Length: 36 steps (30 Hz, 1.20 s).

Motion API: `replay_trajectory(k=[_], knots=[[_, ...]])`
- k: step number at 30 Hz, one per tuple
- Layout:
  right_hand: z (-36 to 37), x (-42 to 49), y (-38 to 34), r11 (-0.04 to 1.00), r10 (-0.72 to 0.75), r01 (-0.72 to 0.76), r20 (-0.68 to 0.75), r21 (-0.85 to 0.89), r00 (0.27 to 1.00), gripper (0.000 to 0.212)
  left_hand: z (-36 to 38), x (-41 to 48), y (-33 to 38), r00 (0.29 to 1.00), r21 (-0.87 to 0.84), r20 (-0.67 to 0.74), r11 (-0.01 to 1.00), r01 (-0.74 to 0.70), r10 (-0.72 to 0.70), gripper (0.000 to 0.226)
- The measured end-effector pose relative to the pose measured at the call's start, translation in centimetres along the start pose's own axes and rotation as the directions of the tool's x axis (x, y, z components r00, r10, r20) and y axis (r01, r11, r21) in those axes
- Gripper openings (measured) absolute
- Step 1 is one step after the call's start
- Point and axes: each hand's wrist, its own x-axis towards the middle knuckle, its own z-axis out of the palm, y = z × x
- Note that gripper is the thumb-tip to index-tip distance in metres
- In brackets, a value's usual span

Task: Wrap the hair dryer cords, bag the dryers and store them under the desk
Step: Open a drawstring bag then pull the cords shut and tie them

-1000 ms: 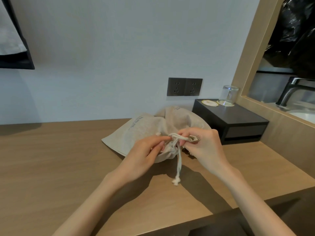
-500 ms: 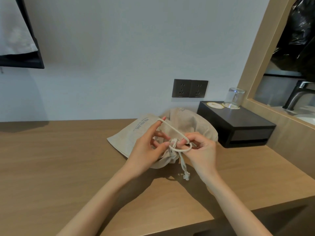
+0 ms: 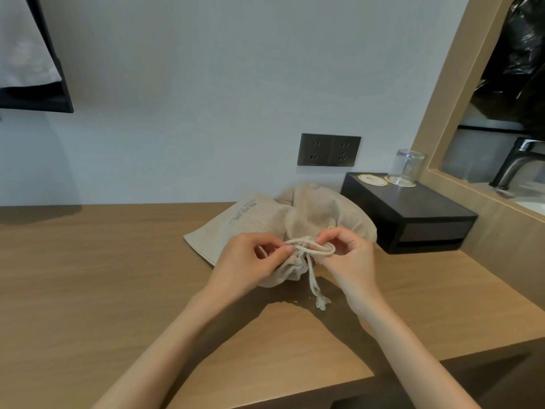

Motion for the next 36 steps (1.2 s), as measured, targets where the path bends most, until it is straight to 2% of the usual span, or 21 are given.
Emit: replay_trajectory(k=[2, 7, 10, 13, 16, 18, 20, 22, 24, 28, 30, 33, 36], knots=[[-0.1, 0.1, 0.1, 0.999, 0.045, -0.046, 0.017, 0.014, 0.999, 0.019, -0.1, 0.1, -0.1, 0.999, -0.053, -0.017, 0.998, 0.029, -0.03, 0.016], [0.1, 0.1, -0.2, 0.987, 0.159, -0.159, 0.09, -0.003, 0.983, 0.015, -0.3, 0.3, 0.3, 0.989, -0.238, 0.148, 0.97, 0.048, -0.013, 0.04], [-0.1, 0.3, -0.6, 0.977, 0.21, -0.212, 0.139, -0.001, 0.968, 0.021, -0.8, 0.4, 0.5, 0.968, -0.19, 0.248, 0.982, 0.016, 0.032, 0.044], [-0.3, 0.4, -0.7, 0.964, 0.262, -0.266, 0.161, 0.003, 0.952, 0.026, -1.2, 0.5, 0.2, 0.955, -0.173, 0.295, 0.984, 0.052, 0.001, 0.046], [-0.3, 0.2, -0.8, 0.954, 0.296, -0.3, 0.182, -0.004, 0.938, 0.025, -1.0, 0.4, 0.2, 0.958, -0.168, 0.287, 0.983, 0.072, -0.021, 0.048], [-0.4, 0.2, -0.7, 0.945, 0.318, -0.326, 0.195, 0.007, 0.928, 0.022, -0.8, 0.4, 0.3, 0.96, -0.245, 0.277, 0.962, 0.12, -0.049, 0.053], [-0.4, 0.1, -0.7, 0.939, 0.335, -0.344, 0.215, 0.007, 0.918, 0.019, -0.9, 0.3, 0.3, 0.942, -0.3, 0.326, 0.937, 0.177, -0.073, 0.056], [-0.3, 0.0, -0.7, 0.937, 0.34, -0.35, 0.228, 0.001, 0.912, 0.018, -0.9, 0.4, 0.3, 0.931, -0.279, 0.357, 0.942, 0.188, -0.08, 0.056], [-0.2, 0.0, -0.5, 0.93, 0.357, -0.367, 0.222, 0.007, 0.908, 0.014, -0.9, 0.3, 0.3, 0.952, -0.294, 0.297, 0.941, 0.168, -0.077, 0.053], [-0.1, 0.0, -0.6, 0.928, 0.364, -0.373, 0.223, 0.0, 0.904, 0.01, -1.1, 0.5, 0.3, 0.965, -0.551, 0.241, 0.805, 0.222, -0.101, 0.045], [0.0, -0.1, -0.8, 0.925, 0.368, -0.381, 0.262, -0.001, 0.892, 0.011, -0.8, 0.7, 0.5, 0.974, -0.506, 0.226, 0.85, 0.148, -0.035, 0.044], [0.4, -0.4, -1.1, 0.917, 0.367, -0.397, 0.324, 0.03, 0.872, 0.013, -0.3, 0.6, 0.9, 0.972, -0.316, 0.232, 0.948, 0.036, 0.04, 0.045], [0.6, -0.7, -0.9, 0.917, 0.359, -0.395, 0.305, 0.062, 0.882, 0.01, -0.7, 0.6, 0.7, 0.941, -0.281, 0.339, 0.954, 0.108, -0.006, 0.031]])
